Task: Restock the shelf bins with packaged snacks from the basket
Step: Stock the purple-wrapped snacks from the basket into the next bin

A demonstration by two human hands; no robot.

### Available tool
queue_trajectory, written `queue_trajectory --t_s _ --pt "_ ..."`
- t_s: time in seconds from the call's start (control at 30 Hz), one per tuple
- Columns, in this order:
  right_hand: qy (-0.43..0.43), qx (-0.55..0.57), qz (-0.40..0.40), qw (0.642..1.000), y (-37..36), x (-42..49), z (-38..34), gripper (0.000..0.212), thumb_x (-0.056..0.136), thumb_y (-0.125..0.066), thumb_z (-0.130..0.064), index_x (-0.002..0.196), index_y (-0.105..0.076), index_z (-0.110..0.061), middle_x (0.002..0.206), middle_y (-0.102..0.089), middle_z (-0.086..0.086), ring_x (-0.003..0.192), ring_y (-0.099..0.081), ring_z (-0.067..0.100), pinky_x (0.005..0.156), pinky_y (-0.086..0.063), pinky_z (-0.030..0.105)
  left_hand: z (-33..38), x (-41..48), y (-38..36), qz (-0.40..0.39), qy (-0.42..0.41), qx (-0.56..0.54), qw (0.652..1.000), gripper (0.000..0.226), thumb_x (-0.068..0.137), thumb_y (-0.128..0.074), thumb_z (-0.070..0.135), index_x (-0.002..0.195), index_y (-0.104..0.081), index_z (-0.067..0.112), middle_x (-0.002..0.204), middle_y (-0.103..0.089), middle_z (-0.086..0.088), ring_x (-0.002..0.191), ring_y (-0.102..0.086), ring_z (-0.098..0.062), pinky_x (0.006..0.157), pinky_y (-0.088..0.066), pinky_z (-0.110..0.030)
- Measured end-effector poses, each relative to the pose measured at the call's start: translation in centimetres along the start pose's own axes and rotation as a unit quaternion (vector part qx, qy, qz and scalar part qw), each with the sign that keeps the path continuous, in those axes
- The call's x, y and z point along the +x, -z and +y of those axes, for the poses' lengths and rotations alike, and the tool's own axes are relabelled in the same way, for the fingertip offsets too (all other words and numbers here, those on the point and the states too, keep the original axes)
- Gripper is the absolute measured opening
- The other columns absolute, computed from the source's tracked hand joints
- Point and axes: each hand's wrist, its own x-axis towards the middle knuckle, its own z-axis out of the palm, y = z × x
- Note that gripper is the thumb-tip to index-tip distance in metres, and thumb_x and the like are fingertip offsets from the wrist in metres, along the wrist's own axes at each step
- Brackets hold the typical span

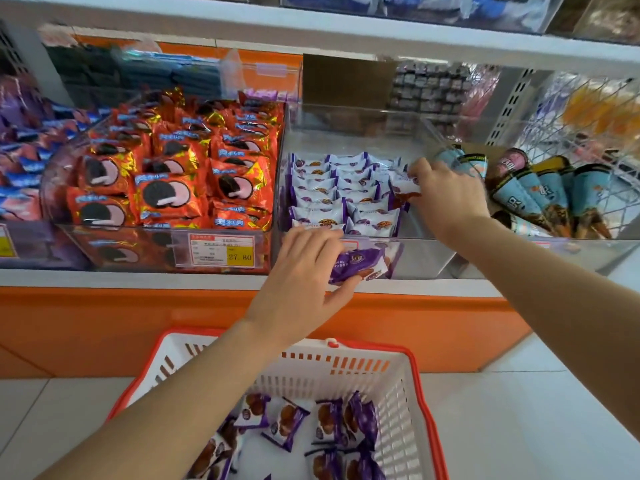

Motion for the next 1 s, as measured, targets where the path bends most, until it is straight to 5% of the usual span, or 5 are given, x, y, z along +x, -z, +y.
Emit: queue_trajectory --t_s 0.27,0.43,0.7,1.0 --pt "-0.027 -0.033 -0.093 0.995 -1.9 4.2 -0.8 0.040 0.095 -0.055 -0.016 0.130 -0.038 -0.007 0.123 -0.056 0.018 0.112 -0.056 0.036 0.072 -0.039 0.037 -0.9 0.0 -0.9 0.031 -0.040 0.015 0.999 0.042 0.091 -0.048 0.041 0.104 -0.060 0.004 0.113 -0.063 -0.013 0.113 -0.047 -0.022 0.103 -0.034 -0.040" --pt "-0.066 0.106 -0.137 0.983 -2.8 5.8 -0.8 0.041 0.089 -0.062 -0.008 0.128 -0.051 -0.013 0.125 -0.057 0.016 0.113 -0.055 0.034 0.088 -0.046 0.039 -1.2 -0.1 -1.0 0.049 -0.056 0.012 0.997 0.041 0.091 -0.048 0.040 0.099 -0.061 0.002 0.113 -0.063 -0.014 0.114 -0.047 -0.024 0.102 -0.035 -0.043" --pt "0.032 -0.034 -0.126 0.991 -3.5 6.7 -1.1 0.036 0.092 -0.058 -0.012 0.126 -0.055 -0.021 0.132 -0.050 0.012 0.127 -0.039 0.031 0.098 -0.038 0.040 -1.1 -0.2 -1.2 0.047 -0.053 0.007 0.997 0.037 0.090 -0.050 0.039 0.102 -0.058 0.005 0.114 -0.062 -0.013 0.115 -0.047 -0.024 0.100 -0.040 -0.047" --pt "0.046 0.047 -0.152 0.986 -2.9 6.2 -0.8 0.043 0.086 -0.057 0.003 0.126 -0.050 -0.009 0.129 -0.048 0.016 0.116 -0.050 0.033 0.096 -0.045 0.041 -0.8 0.0 -0.6 0.023 -0.038 -0.001 0.999 0.040 0.092 -0.047 0.041 0.102 -0.060 0.005 0.111 -0.062 -0.011 0.110 -0.049 -0.023 0.100 -0.038 -0.042"
